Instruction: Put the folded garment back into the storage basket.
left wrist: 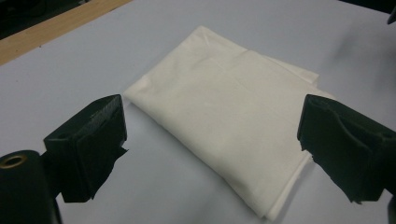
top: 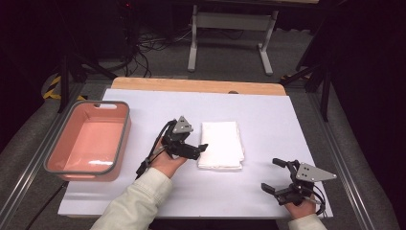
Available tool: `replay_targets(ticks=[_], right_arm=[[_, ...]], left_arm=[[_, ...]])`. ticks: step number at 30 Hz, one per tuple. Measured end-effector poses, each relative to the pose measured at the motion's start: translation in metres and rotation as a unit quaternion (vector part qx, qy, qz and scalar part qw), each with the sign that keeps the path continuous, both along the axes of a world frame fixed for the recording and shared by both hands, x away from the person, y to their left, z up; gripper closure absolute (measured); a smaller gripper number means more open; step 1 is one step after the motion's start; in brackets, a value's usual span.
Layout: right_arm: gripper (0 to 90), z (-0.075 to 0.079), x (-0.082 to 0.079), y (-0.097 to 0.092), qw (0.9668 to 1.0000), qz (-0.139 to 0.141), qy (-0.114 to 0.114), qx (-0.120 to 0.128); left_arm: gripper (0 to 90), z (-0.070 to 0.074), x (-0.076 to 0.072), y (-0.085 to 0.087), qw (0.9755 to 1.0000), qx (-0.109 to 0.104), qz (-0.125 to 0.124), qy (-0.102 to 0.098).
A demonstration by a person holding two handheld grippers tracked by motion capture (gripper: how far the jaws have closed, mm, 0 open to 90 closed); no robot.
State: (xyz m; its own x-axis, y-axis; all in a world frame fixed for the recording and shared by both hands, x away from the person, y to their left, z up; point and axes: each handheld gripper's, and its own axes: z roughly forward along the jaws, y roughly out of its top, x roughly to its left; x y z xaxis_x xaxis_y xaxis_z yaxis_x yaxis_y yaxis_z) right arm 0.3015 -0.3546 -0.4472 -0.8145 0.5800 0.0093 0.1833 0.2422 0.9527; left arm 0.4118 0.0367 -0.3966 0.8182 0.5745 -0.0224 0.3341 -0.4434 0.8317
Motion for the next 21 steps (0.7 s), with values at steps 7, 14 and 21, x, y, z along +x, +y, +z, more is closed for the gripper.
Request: replay_targets(ticks=[7,14,21], right_arm=[[0.6,0.000,0.000,0.000,1.0000,-0.001,0.002,0.000],[0.6,0.000,0.000,0.000,1.0000,0.002,0.002,0.002],[0.6,0.000,0.000,0.000,1.0000,0.005,0.003,0.002]], left_arm=[[9.2,0.000,0.014,-0.011,0.9999,0.011,0.001,0.003],[9.8,-0.003,0.028,-0.021,0.9992,-0.032,0.013,0.021],[9.9,-0.008,0.040,-0.033,0.9997,-0.007,0.020,0.011]])
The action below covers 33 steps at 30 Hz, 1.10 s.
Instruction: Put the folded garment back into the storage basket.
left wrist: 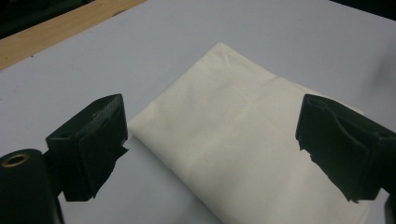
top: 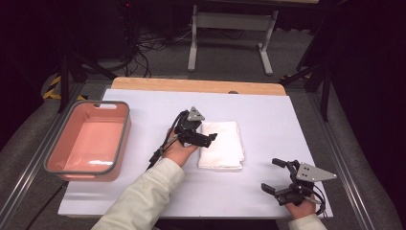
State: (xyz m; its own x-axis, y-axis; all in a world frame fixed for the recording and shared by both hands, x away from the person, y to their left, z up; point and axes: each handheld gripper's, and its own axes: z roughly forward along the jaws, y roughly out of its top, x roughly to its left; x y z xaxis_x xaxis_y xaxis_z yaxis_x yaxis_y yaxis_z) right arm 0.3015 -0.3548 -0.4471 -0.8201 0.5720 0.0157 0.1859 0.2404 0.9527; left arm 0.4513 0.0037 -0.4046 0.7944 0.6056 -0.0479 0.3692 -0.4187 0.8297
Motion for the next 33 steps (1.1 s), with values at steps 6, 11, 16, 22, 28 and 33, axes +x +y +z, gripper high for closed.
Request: replay_targets(ticks=[6,11,16,22,28,33], right_arm=[[0.6,0.000,0.000,0.000,1.0000,0.002,0.000,-0.002],[0.6,0.000,0.000,0.001,1.0000,0.004,-0.002,-0.002],[0.6,0.000,0.000,0.001,1.0000,0.007,0.000,0.000],[0.6,0.000,0.000,0.001,1.0000,0.007,-0.001,0.001],[0.6,0.000,0.000,0.000,1.0000,0.010,0.000,0.001],[0.6,0.000,0.000,0.000,0.9999,0.012,0.000,0.004]], left_arm=[[10.2,-0.009,0.009,-0.006,0.9998,0.001,0.018,0.003],[11.0,-0.018,0.017,-0.009,0.9994,0.007,0.029,0.018],[11.6,-0.023,0.025,-0.009,0.9986,0.001,0.038,0.037],[11.8,-0.029,0.032,-0.015,0.9978,0.016,0.047,0.044],[11.3,-0.036,0.036,-0.020,0.9969,0.038,0.045,0.053],[10.8,-0.040,0.038,-0.024,0.9957,0.054,0.050,0.057]])
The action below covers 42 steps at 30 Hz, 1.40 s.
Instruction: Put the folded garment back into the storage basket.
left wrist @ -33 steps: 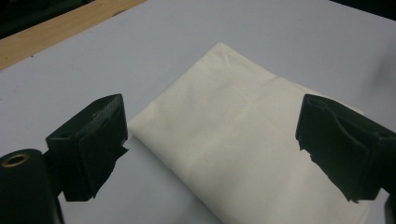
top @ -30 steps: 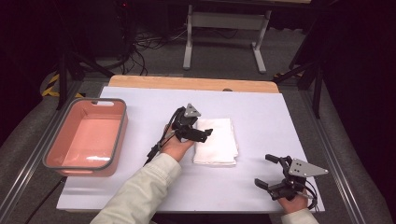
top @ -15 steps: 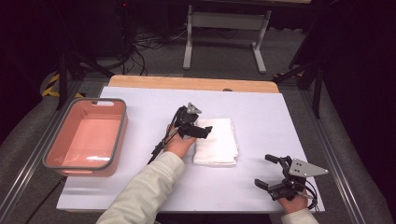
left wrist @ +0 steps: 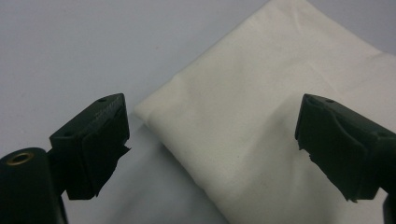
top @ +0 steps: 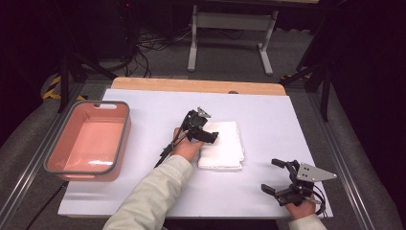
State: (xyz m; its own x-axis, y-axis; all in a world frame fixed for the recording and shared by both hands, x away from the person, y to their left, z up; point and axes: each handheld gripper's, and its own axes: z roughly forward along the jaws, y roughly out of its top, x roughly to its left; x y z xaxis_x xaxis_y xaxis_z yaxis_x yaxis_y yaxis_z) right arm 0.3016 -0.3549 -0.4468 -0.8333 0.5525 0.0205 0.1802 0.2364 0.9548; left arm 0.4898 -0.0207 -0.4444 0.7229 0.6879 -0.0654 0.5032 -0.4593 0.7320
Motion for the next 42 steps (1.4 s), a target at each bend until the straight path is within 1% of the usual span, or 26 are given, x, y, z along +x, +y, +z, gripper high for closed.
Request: replay_targets(ticks=[1,2,4,5,9,11,16,17,19,20,21,22,25,28,36,40,42], right_arm=[[0.6,0.000,0.000,0.000,1.0000,0.000,-0.001,0.000],[0.6,0.000,0.000,0.000,1.0000,0.000,-0.001,0.000],[0.6,0.000,0.000,0.000,1.0000,0.002,0.001,-0.001],[0.6,0.000,0.000,0.000,1.0000,0.002,0.000,-0.001],[0.7,0.000,0.000,0.000,1.0000,0.003,0.002,0.001],[0.7,0.000,0.000,0.000,1.0000,0.002,0.002,0.002],[0.7,0.000,0.000,0.000,1.0000,0.004,0.003,0.001],[0.7,0.000,0.000,0.000,1.0000,0.003,0.003,0.001],[0.7,0.000,0.000,0.000,1.0000,0.005,0.003,0.001],[0.7,0.000,0.000,0.000,1.0000,0.004,0.003,0.002],[0.7,0.000,0.000,0.000,1.0000,0.004,0.002,0.003],[0.7,0.000,0.000,0.000,1.0000,0.004,0.002,0.003],[0.7,0.000,0.000,0.000,1.0000,0.005,0.003,0.002],[0.7,0.000,0.000,0.000,1.0000,0.004,0.004,0.001],[0.8,-0.001,0.001,0.001,1.0000,0.003,0.006,-0.001],[0.8,-0.001,0.001,0.001,1.0000,0.003,0.006,-0.001],[0.8,-0.001,0.001,0.001,1.0000,0.003,0.006,-0.001]], left_arm=[[10.8,-0.001,0.001,0.000,1.0000,0.004,0.000,0.004],[10.7,-0.001,0.001,0.000,1.0000,0.004,0.000,0.004],[10.5,-0.003,0.003,0.000,0.9999,0.009,0.004,0.014],[10.3,-0.004,0.003,0.000,0.9998,0.009,0.002,0.016],[10.3,-0.006,0.003,-0.002,0.9997,0.019,-0.001,0.015],[10.1,-0.007,0.003,-0.002,0.9996,0.017,-0.001,0.022],[9.3,-0.009,0.003,-0.003,0.9995,0.020,0.001,0.025],[9.3,-0.009,0.004,-0.004,0.9994,0.021,-0.001,0.029],[9.3,-0.010,0.004,-0.004,0.9993,0.016,-0.001,0.033],[9.4,-0.011,0.005,-0.004,0.9992,0.013,-0.001,0.038],[9.3,-0.012,0.006,-0.003,0.9988,0.007,0.001,0.048],[9.2,-0.012,0.006,-0.002,0.9986,0.005,0.000,0.052],[9.3,-0.012,0.006,-0.003,0.9988,0.007,0.002,0.049],[11.1,-0.011,0.005,-0.004,0.9986,0.006,0.002,0.053],[18.6,-0.011,0.002,-0.004,0.9984,0.000,-0.006,0.056],[20.0,-0.011,0.002,-0.004,0.9985,0.001,-0.006,0.054],[21.0,-0.010,0.000,-0.006,0.9987,0.006,-0.002,0.051]])
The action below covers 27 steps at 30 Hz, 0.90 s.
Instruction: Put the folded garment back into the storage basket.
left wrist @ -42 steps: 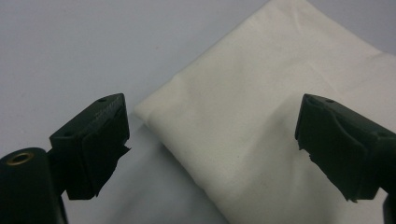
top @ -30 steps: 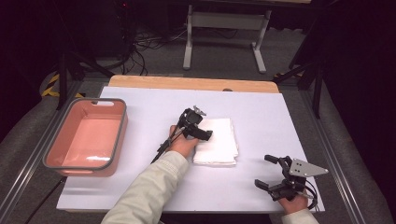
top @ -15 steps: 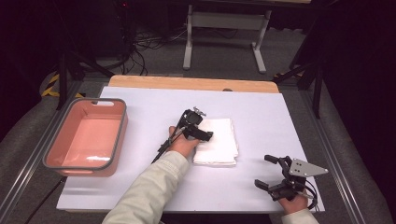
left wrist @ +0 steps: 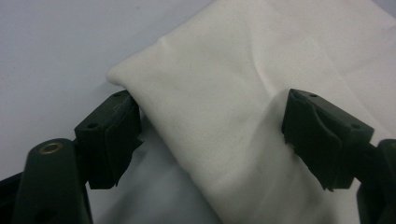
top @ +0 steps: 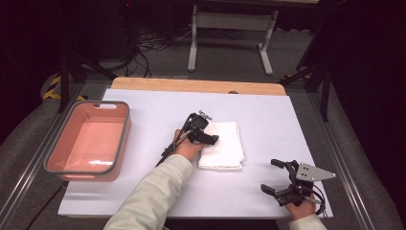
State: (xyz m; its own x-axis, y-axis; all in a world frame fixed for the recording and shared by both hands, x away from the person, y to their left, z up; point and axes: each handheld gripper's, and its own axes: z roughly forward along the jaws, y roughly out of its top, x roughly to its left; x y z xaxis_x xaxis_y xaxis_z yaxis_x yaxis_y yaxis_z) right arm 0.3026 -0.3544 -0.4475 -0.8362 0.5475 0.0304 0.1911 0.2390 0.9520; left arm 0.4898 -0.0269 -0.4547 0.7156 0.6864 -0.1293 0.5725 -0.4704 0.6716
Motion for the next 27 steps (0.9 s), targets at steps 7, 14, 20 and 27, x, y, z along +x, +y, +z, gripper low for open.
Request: replay_targets(ticks=[7,14,20,27], right_arm=[[0.8,0.0000,-0.0001,0.0001,1.0000,-0.001,0.000,0.000],[1.0,-0.0001,0.0001,0.0002,1.0000,0.000,0.001,0.000],[1.1,-0.0001,0.0001,0.0003,1.0000,0.001,0.001,-0.001],[1.4,-0.0003,0.0001,0.0006,1.0000,0.002,0.003,0.000]], left_arm=[[41.8,0.0036,-0.0042,-0.0027,0.9998,-0.007,-0.011,0.015],[52.1,0.0051,-0.0053,-0.0040,0.9996,-0.009,-0.015,0.021],[66.3,0.0076,-0.0086,-0.0073,0.9994,-0.008,-0.021,0.025],[68.0,0.0071,-0.0086,-0.0062,0.9992,-0.019,-0.012,0.035]])
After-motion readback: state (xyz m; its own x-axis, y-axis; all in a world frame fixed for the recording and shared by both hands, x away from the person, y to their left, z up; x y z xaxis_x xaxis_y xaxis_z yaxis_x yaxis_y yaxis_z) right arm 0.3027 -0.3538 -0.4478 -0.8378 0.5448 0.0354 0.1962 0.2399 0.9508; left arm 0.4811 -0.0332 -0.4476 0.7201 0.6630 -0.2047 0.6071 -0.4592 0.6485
